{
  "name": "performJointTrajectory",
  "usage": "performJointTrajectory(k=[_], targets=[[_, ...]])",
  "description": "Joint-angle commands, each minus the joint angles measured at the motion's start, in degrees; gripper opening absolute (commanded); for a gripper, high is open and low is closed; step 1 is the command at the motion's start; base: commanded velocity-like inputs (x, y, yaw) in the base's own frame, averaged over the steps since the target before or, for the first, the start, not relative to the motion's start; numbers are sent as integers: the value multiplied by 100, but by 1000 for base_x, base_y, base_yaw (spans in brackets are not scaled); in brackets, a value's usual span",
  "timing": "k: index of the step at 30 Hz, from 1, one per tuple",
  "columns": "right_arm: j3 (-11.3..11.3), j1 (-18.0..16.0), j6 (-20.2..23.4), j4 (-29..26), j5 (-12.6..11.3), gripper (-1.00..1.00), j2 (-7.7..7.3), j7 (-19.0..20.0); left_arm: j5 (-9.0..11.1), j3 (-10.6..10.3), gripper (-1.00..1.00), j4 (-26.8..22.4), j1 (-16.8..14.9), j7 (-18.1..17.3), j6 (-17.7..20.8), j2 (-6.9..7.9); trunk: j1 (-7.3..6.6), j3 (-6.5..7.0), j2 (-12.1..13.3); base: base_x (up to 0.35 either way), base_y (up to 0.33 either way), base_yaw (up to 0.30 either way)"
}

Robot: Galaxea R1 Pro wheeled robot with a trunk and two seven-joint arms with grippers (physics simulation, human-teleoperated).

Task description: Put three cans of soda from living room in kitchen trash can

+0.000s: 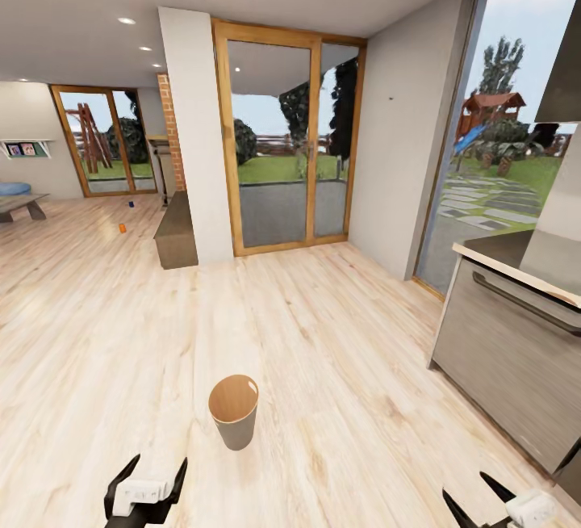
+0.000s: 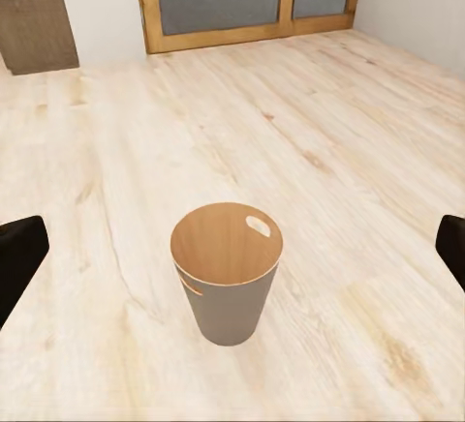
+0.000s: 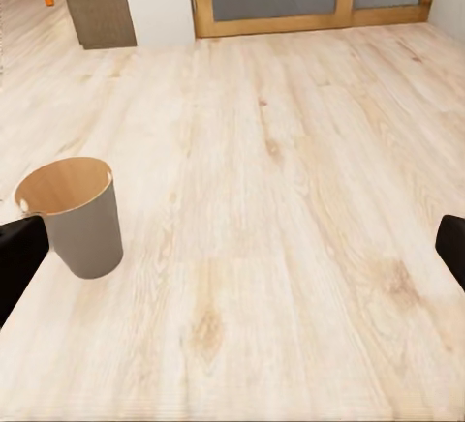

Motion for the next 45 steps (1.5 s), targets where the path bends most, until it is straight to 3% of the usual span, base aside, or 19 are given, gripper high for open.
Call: performJointTrajectory(k=[1, 10, 22, 33, 45], targets=[[2, 1, -17, 29, 33, 100, 4, 4, -6, 2, 100, 16, 2, -1, -7, 0, 0, 0, 0, 0, 0, 0], [4, 3, -71, 122, 252, 100, 25, -137, -37, 11, 100, 75, 5, -4, -28, -1, 0, 0, 0, 0, 0, 0], [9, -1, -76, 139, 262, 100, 46, -296, -28, 14, 100, 396, -1, 3, -32, -1, 0, 3, 0, 0, 0, 19], [43, -3, -73, 134, 284, 100, 146, -830, -38, 12, 100, 464, -1, -1, -32, -1, 0, 45, 0, 0, 0, 170], [92, -4, -73, 140, 303, 100, 190, -932, -53, -22, 100, 493, -1, 9, -32, -1, 0, 107, 0, 0, 0, 210]])
